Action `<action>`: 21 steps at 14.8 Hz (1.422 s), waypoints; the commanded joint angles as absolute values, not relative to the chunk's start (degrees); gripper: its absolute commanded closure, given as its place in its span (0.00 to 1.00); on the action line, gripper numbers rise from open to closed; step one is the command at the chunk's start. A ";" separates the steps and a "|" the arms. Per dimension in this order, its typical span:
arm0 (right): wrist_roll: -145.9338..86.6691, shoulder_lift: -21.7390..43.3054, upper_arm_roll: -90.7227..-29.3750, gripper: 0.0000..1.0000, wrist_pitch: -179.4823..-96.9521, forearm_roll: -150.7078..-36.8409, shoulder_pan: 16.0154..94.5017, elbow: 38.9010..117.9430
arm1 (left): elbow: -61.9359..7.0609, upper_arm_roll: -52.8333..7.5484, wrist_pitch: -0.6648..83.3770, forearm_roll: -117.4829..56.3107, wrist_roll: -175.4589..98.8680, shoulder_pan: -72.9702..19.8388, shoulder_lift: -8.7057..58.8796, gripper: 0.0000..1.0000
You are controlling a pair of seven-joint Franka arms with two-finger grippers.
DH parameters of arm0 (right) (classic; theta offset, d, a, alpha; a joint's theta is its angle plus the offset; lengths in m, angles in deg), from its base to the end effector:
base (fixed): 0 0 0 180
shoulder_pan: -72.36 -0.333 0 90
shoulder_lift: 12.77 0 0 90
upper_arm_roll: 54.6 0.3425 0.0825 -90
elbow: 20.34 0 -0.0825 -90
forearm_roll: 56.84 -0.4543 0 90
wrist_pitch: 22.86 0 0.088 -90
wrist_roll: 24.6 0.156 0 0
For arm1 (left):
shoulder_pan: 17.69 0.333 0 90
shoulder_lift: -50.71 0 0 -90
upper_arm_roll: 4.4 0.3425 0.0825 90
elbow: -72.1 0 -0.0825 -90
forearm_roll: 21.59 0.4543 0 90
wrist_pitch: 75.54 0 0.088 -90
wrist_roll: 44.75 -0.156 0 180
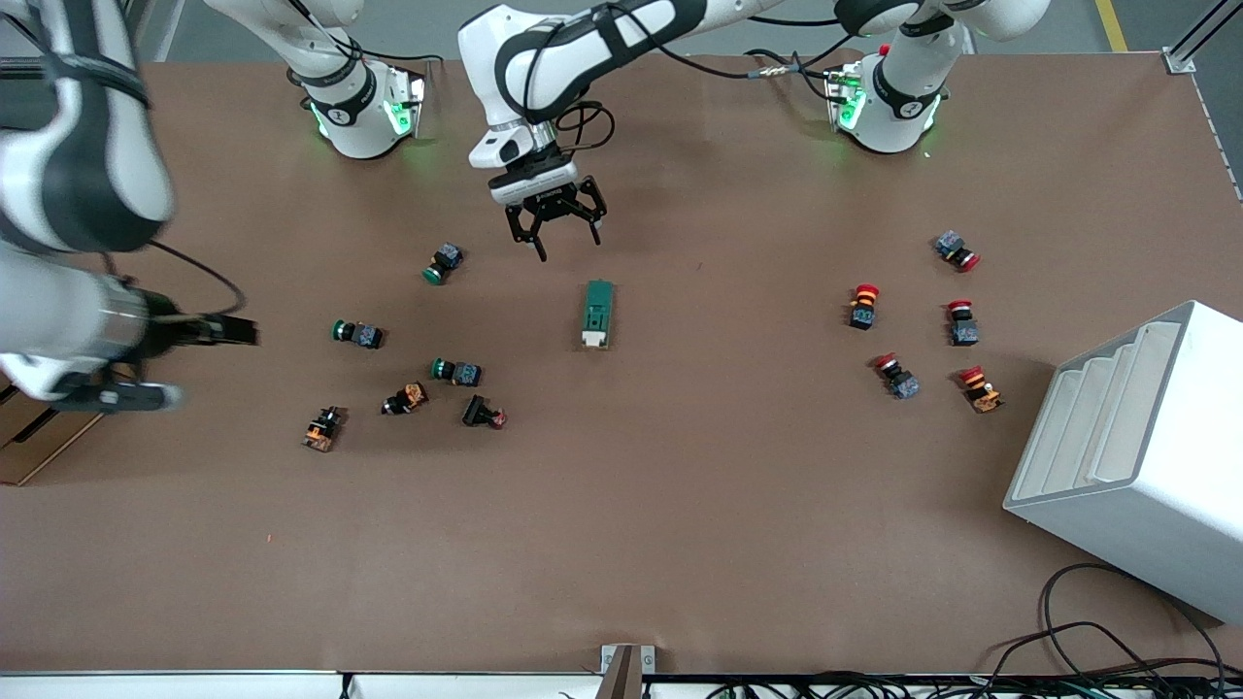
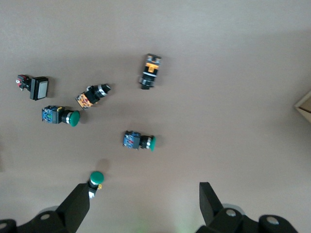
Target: Close load switch with both arms
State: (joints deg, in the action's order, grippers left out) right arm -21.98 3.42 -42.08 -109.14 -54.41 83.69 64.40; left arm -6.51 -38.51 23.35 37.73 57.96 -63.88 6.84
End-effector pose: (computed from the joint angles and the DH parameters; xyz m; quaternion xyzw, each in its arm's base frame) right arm 0.6814 -0.0064 0.4644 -0.9921 0.0115 0.1244 0.0052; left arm 0.3344 -0.7181 0.2569 -0.9480 -0.0747 -0.2862 0.1174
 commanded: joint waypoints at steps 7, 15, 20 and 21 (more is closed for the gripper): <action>-23.19 4.37 -40.80 0.00 -98.63 -53.76 86.85 52.62 | -4.98 -38.94 22.81 15.00 21.74 -37.69 22.47 0.00; -22.23 1.84 -40.62 0.00 -97.57 -55.70 86.43 52.79 | -6.20 -35.63 21.93 -0.58 -12.51 -17.43 37.24 0.00; -14.49 -2.66 -50.18 0.00 -97.21 -55.61 74.58 56.56 | -8.93 -14.01 19.65 -18.68 -35.57 -20.50 45.95 0.00; -14.49 -3.71 -52.47 0.00 -97.48 -55.78 72.73 57.87 | -9.28 -12.16 18.16 -18.95 -38.13 -20.50 47.18 0.00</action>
State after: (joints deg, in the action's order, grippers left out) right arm -15.87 -0.35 -47.08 -96.65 -54.81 77.07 53.40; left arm -5.67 -16.41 19.49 -16.42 -33.23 -19.51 43.03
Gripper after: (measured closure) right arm 0.000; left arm 0.000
